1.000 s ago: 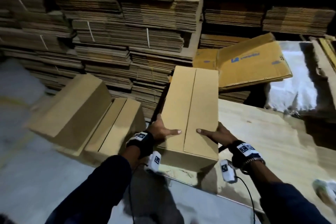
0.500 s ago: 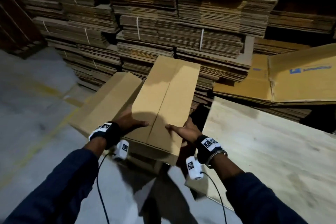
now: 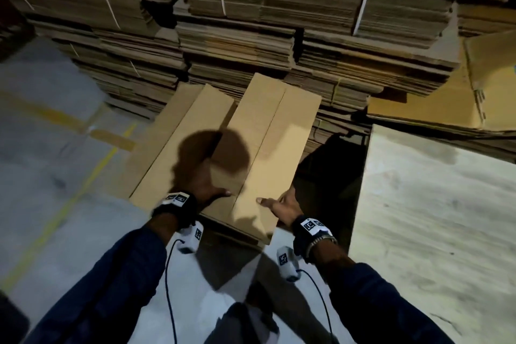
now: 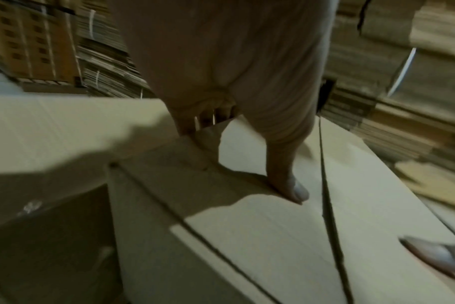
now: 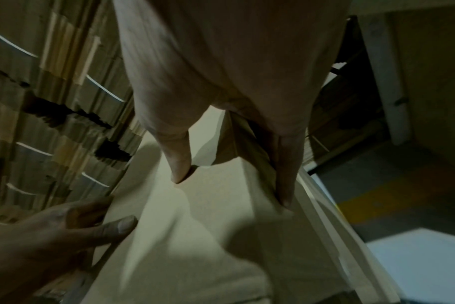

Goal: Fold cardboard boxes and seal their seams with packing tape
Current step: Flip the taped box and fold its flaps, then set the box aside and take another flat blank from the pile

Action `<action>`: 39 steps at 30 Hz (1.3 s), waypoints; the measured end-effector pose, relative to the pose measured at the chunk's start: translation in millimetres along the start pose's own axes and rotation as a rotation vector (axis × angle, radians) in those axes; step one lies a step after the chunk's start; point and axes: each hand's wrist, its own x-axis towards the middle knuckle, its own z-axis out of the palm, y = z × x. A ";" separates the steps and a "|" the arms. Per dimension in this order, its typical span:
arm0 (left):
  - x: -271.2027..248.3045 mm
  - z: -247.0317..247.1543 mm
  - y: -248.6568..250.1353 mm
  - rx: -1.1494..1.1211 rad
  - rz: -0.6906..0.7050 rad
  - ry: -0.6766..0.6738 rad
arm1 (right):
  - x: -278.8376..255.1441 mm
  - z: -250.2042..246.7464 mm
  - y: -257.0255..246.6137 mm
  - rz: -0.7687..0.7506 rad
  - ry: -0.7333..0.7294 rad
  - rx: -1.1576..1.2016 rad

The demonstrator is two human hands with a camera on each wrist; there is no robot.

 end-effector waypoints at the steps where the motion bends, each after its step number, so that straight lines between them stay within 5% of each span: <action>1: 4.1 6.2 -3.4 0.068 -0.016 -0.016 | 4.9 3.4 4.7 0.029 -0.019 -0.004; 10: 5.7 39.7 -7.2 0.353 0.014 -0.183 | 10.5 30.4 9.2 -0.015 -0.087 -0.158; 18: -8.4 29.6 64.8 0.257 0.120 -0.049 | -10.3 -22.5 -1.5 0.020 -0.003 -0.226; 21: -18.9 33.7 110.9 0.156 0.307 0.039 | -26.8 -65.9 1.9 0.000 0.027 -0.281; 26: -38.0 72.9 209.4 0.213 0.547 -0.068 | -63.7 -164.8 19.4 -0.020 0.118 -0.330; 30: -74.0 117.6 303.5 0.296 0.505 -0.198 | -107.9 -265.2 41.4 0.051 0.197 -0.205; 39: -165.5 263.5 511.2 0.288 0.731 -0.232 | -205.2 -512.1 130.8 0.068 0.449 -0.099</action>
